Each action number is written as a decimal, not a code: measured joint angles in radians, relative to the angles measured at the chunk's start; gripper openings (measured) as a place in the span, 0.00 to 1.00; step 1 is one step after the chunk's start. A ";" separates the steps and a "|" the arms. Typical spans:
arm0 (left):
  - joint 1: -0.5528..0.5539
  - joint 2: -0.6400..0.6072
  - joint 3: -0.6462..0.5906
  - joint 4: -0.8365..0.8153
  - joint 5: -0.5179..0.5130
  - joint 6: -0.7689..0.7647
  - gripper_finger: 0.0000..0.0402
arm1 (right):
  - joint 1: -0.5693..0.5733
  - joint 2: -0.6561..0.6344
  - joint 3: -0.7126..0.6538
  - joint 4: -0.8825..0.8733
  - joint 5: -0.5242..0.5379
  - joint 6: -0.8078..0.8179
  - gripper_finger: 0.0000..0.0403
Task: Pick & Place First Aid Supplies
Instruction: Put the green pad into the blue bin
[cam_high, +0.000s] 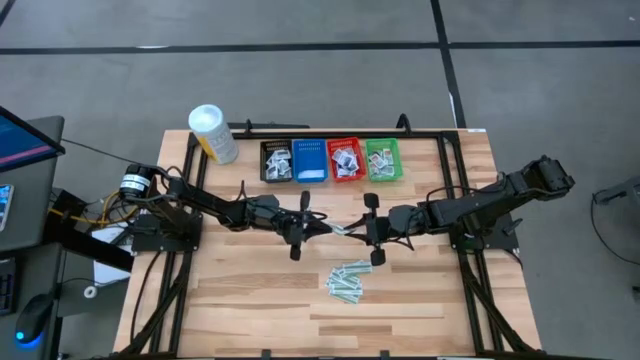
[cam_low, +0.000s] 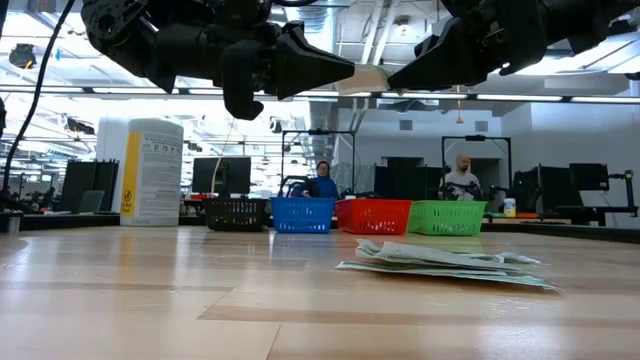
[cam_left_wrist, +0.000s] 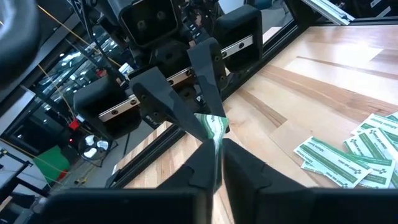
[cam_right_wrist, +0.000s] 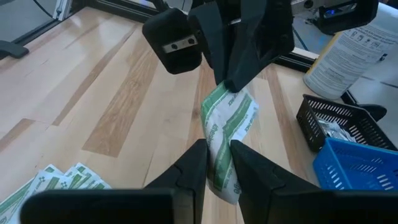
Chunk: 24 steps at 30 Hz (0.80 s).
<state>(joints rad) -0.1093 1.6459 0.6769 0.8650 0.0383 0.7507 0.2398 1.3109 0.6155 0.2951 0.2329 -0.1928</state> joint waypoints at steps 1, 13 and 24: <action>0.000 0.000 0.000 0.000 0.000 0.000 0.05 | 0.000 0.000 0.000 0.000 0.000 0.000 0.16; 0.000 0.000 0.000 -0.004 0.000 0.000 0.01 | 0.008 0.000 0.000 -0.001 0.000 0.007 0.16; 0.000 0.000 0.000 -0.013 -0.004 -0.034 0.01 | 0.016 0.000 0.000 -0.013 0.007 -0.007 0.35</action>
<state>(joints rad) -0.1089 1.6459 0.6769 0.8523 0.0340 0.7169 0.2558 1.3109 0.6155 0.2824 0.2399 -0.2001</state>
